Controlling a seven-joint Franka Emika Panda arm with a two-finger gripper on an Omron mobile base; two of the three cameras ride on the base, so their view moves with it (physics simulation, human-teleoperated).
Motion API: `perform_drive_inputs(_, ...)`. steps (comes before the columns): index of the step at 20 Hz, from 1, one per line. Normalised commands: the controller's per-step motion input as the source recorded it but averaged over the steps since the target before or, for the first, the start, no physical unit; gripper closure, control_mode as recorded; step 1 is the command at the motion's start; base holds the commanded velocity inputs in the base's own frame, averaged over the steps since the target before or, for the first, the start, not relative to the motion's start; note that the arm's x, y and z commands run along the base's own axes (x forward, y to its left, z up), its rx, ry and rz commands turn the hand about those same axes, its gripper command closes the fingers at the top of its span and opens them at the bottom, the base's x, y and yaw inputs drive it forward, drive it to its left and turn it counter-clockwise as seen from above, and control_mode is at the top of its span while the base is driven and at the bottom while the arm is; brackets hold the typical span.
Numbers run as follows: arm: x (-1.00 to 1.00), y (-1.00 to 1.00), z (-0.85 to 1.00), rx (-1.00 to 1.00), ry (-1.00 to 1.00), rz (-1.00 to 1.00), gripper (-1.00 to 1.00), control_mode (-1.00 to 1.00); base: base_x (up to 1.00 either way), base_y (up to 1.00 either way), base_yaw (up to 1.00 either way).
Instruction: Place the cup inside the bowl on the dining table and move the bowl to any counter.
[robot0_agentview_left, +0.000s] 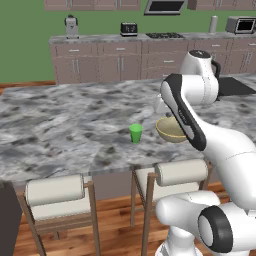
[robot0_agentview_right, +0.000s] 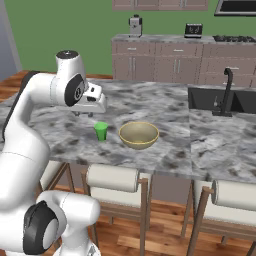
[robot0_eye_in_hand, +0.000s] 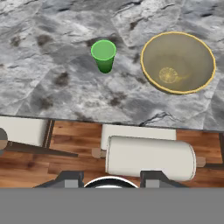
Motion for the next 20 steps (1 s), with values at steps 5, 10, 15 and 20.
perform_drive_inputs(5,0.04,0.00,0.00,0.00,0.00,0.00,-1.00,-1.00,0.00,0.00,0.00)
perform_drive_inputs(10,0.08,0.03,0.00,0.00,0.00,0.00,-1.00,-1.00,0.00,0.00,0.00)
perform_drive_inputs(15,0.02,0.08,0.00,0.00,0.00,0.00,-1.00,-1.00,0.00,0.00,0.00)
perform_drive_inputs(20,0.01,0.09,0.00,0.00,0.00,0.00,-1.00,-1.00,0.00,0.00,0.00)
